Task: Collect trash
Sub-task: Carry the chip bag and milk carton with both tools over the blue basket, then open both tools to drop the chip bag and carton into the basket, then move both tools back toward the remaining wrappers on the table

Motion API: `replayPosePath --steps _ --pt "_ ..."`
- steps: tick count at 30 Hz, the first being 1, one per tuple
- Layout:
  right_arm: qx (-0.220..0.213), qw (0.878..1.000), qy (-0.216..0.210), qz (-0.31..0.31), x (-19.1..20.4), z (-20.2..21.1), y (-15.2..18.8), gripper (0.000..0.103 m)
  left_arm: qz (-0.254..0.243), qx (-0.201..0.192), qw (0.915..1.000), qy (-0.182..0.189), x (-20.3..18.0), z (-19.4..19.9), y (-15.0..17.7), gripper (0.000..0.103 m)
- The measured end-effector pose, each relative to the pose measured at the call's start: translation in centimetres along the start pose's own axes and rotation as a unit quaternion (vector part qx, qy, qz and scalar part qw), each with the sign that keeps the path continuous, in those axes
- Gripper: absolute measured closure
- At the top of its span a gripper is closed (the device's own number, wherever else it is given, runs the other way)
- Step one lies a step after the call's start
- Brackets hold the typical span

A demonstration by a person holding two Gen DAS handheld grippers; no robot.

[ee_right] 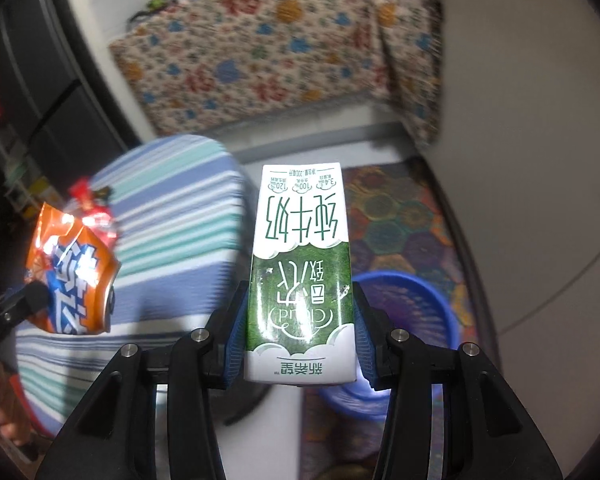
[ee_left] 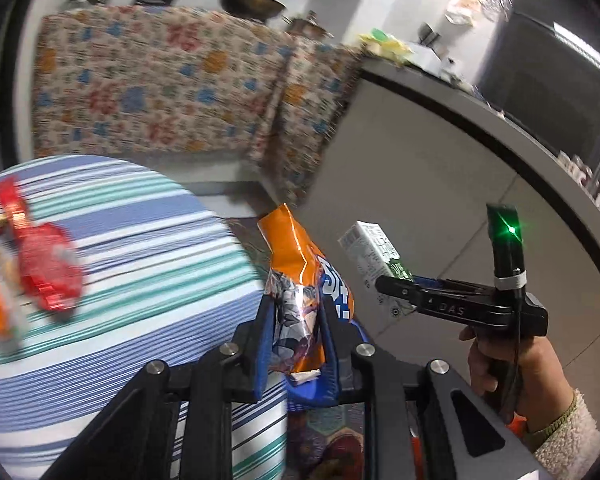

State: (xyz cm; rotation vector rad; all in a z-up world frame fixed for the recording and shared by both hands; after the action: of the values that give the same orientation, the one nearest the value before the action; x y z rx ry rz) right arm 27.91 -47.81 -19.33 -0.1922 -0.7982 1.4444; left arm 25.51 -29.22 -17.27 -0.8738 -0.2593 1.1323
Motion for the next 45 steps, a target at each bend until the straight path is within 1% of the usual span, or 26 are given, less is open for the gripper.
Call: replayPosePath --steps 4,8,12,20,22,23,25,26,28,30,32,34,35,36,38,39,42,45 --pt "0.018 0.999 0.027 -0.033 -5.0 -0.6 0.5 0.055 -0.013 0.029 0.9995 0.008 -2.9 -4.8 0.5 0.081" --pt "0.031 0.996 0.029 -0.078 -9.0 -1.5 1.7 0.055 -0.026 0.054 0.9982 0.006 -5.2 -9.0 1.6 0.081" --pt "0.039 0.994 0.029 -0.102 -11.2 -1.9 2.3 0.055 -0.041 0.077 0.9962 0.005 -7.4 -12.9 2.7 0.081" --pt "0.04 0.989 0.02 -0.141 -13.7 -1.9 3.4 0.055 -0.068 0.107 0.9919 0.002 -9.5 -17.9 4.3 0.08" --pt "0.036 0.988 0.014 -0.148 -13.9 -2.1 3.4 0.053 -0.073 0.116 0.9905 0.002 -9.8 -18.9 5.1 0.075" --pt "0.033 0.988 0.011 -0.152 -14.0 -2.1 3.3 0.05 -0.073 0.121 0.9899 0.002 -9.8 -19.6 5.4 0.071" --pt "0.026 0.987 0.003 -0.161 -14.0 -2.5 3.1 0.041 -0.069 0.124 0.9898 -0.005 -9.5 -21.0 5.7 0.041" --pt "0.025 0.986 0.006 -0.163 -14.1 -2.5 3.1 0.041 -0.066 0.122 0.9903 -0.007 -9.4 -21.3 5.7 0.038" --pt "0.025 0.986 0.016 -0.164 -14.5 -2.5 3.2 0.041 -0.056 0.123 0.9907 -0.012 -8.7 -21.8 5.8 0.038" --pt "0.021 0.986 0.02 -0.164 -14.5 -2.0 3.0 0.04 -0.042 0.122 0.9916 -0.011 -8.2 -21.5 5.7 0.038" --pt "0.016 0.987 0.032 -0.154 -14.4 -1.5 2.8 0.035 -0.034 0.108 0.9935 -0.009 -7.8 -20.0 5.2 0.038" --pt "0.009 0.99 0.047 -0.135 -14.0 -1.1 2.3 0.031 -0.034 0.085 0.9958 -0.003 -7.5 -17.3 4.4 0.038" --pt "0.006 0.991 0.054 -0.126 -13.7 -0.9 2.0 0.028 -0.034 0.079 0.9963 -0.001 -7.4 -16.5 4.1 0.038" --pt "0.002 0.992 0.061 -0.114 -13.3 -0.7 1.7 0.026 -0.036 0.07 0.9969 0.0 -7.1 -15.1 3.7 0.038" --pt "-0.006 0.993 0.071 -0.093 -12.3 -0.4 1.0 0.02 -0.036 0.057 0.9977 0.002 -6.5 -12.3 3.2 0.038" --pt "-0.01 0.994 0.075 -0.082 -11.6 -0.3 0.6 0.019 -0.035 0.051 0.9981 -0.001 -5.7 -10.6 3.1 0.038" --pt "-0.02 0.996 0.081 -0.045 -9.1 0.0 -0.5 0.016 -0.032 0.041 0.9985 -0.018 -3.4 -6.9 3.5 0.037" --pt "-0.027 0.997 0.079 -0.004 -5.2 -0.2 -1.1 0.013 -0.027 0.039 0.9975 -0.053 0.8 -3.3 4.9 0.037"
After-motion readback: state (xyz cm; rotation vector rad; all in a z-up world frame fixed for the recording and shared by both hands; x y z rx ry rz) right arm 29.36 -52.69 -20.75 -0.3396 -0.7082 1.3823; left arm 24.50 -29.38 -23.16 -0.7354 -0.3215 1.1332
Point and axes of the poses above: each gripper's, at about its wrist camera, not at the fingertips, and z roughly against the way its jaws point, x to its left, y to its underside, the point moved 9 cm from there along -z, roughly the way its jaws point, and after that the axes turned 10 degrees about -y, right-handed, at the moved point
